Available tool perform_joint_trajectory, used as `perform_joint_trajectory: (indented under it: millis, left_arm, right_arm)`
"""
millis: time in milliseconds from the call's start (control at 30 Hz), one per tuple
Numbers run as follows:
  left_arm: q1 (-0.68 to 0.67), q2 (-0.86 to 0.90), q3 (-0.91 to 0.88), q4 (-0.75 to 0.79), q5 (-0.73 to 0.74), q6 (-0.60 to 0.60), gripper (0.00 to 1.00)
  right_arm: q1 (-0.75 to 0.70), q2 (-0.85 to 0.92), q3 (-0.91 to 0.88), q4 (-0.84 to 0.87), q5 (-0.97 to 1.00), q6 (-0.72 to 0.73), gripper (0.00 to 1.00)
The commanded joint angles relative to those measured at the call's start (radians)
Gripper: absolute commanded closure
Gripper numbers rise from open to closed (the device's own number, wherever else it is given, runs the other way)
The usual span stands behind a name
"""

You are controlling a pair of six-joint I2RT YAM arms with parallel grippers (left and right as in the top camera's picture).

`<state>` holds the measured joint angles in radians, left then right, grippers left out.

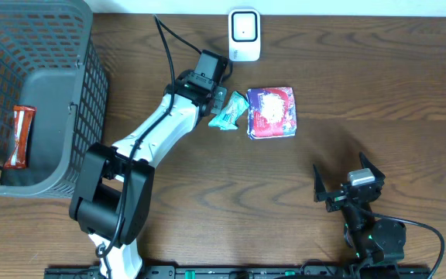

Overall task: Scan the item barcode
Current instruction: 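Carry the orange pack out and place it left of the green wrapper, then reach the left gripper into the basket and grasp the red snack bar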

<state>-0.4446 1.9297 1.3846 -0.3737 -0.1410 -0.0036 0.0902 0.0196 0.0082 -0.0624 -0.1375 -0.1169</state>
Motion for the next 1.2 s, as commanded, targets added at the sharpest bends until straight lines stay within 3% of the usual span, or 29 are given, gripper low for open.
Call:
perform_joint_trajectory:
  millis: [0, 333, 433, 533, 767, 900, 933, 1067, 1167]
  left_arm:
    - [-0.001, 0.015, -0.004, 0.006, 0.026, -0.02, 0.83]
    - [0.002, -0.116, 0.03, 0.06, 0.123, -0.02, 0.76]
    - [0.03, -0.228, 0.037, 0.125, 0.081, -0.019, 0.61]
    - [0.076, -0.332, 0.037, 0.166, 0.038, -0.018, 0.58]
    - [0.314, -0.579, 0.036, 0.215, 0.036, -0.005, 0.45]
    - [0.457, -0.66, 0.036, 0.195, 0.035, 0.211, 0.44]
    - [0.491, -0.671, 0.036, 0.185, 0.035, 0.25, 0.39]
    - [0.627, -0.677, 0.036, 0.116, 0.012, 0.316, 0.3]
    - [0.729, -0.658, 0.036, 0.044, -0.01, 0.314, 0.28]
  right_arm:
    - [0.002, 0.001, -0.003, -0.002, 0.004, 0.007, 0.01]
    - [0.002, 0.001, -0.003, -0.002, 0.004, 0.007, 0.01]
    - [0.002, 0.001, -0.003, -0.002, 0.005, 0.007, 0.01]
    - [0.002, 0.001, -0.003, -0.002, 0.004, 0.007, 0.01]
    - [0.002, 0.001, -0.003, -0.002, 0.004, 0.007, 0.01]
    - [0.002, 0.001, -0.003, -0.002, 0.004, 0.007, 0.01]
    - [0.002, 0.001, -0.003, -0.002, 0.004, 0.007, 0.01]
    - [0.002, 0.001, -0.003, -0.002, 0.004, 0.007, 0.01]
    - [0.002, 0.001, -0.003, -0.002, 0.004, 0.007, 0.01]
